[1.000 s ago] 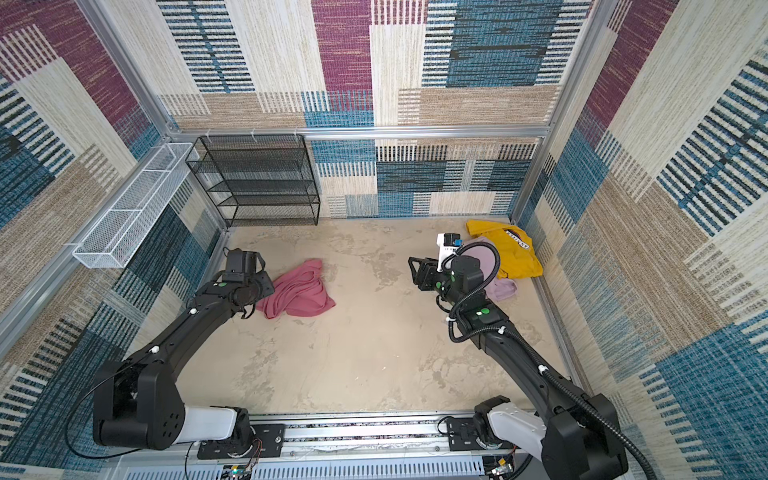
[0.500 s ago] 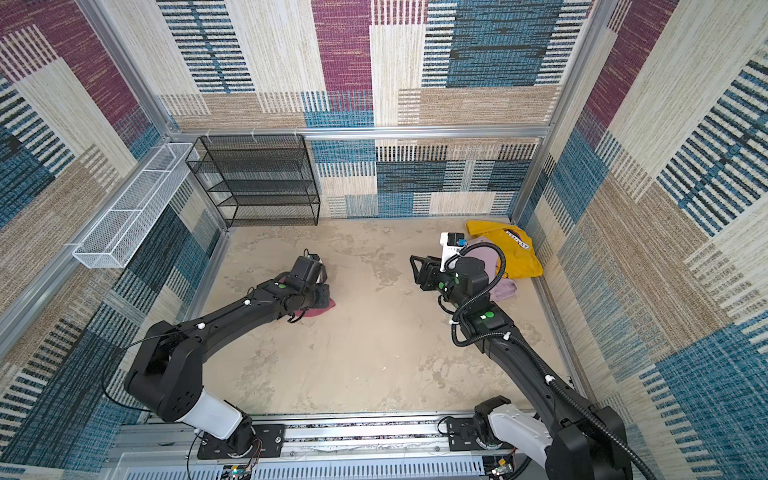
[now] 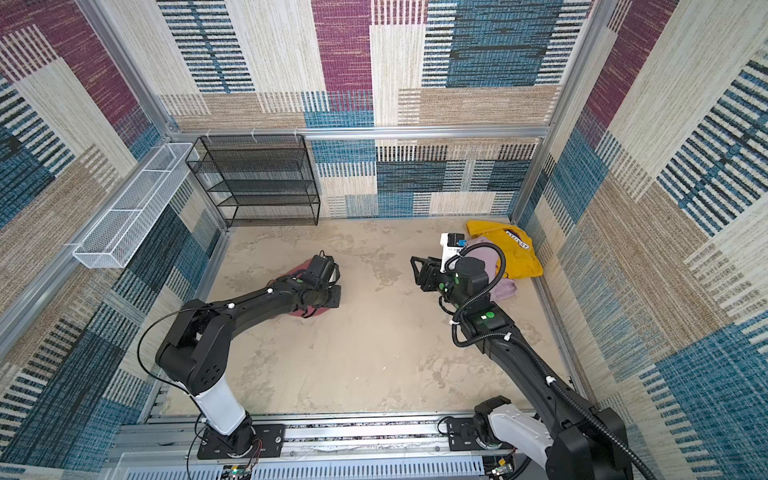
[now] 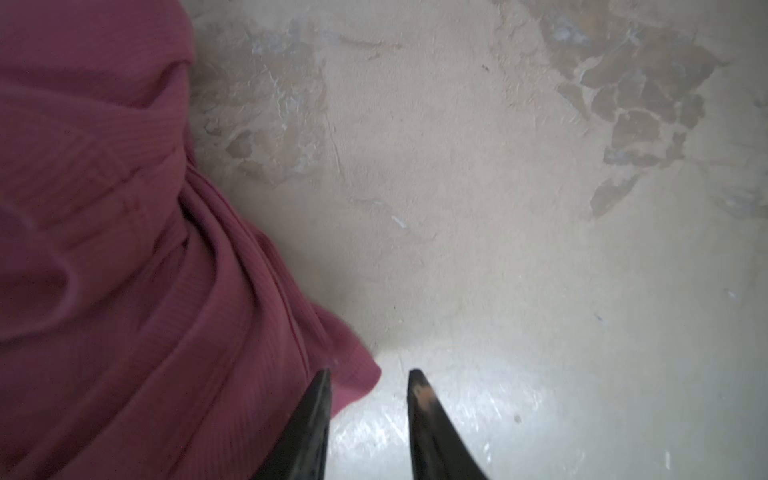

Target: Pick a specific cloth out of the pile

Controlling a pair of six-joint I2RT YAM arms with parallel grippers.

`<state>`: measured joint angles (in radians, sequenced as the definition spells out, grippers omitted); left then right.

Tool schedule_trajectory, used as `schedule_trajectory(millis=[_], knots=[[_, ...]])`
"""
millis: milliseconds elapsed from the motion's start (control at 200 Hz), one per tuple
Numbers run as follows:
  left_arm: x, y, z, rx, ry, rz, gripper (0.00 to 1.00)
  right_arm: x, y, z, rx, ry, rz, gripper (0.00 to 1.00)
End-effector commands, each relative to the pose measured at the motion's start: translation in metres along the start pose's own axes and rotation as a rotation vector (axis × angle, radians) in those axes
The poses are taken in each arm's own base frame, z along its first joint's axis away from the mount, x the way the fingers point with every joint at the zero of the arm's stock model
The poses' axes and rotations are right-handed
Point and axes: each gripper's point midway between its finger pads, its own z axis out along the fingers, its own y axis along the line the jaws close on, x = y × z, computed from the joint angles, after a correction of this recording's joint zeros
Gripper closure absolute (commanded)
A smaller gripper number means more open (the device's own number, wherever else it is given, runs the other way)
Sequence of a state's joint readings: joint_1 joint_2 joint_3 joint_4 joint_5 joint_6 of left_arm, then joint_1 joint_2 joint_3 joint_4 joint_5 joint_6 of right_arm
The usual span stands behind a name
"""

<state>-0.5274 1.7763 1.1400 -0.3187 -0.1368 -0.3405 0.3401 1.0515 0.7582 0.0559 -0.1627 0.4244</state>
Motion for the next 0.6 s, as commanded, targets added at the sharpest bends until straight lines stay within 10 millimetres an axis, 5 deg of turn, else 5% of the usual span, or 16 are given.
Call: schedule_trajectory(millis=[0, 596], knots=[[-0.001, 0.009, 0.004, -0.062, 0.02, 0.032, 0.65, -0.01, 0.002, -0.003, 0.004, -0.032, -0.016, 0.43], [0.025, 0.019, 0.023, -0.115, 0.122, 0.047, 0.62, -0.011, 0.003, -0.001, 0.005, -0.033, -0.015, 0.43]])
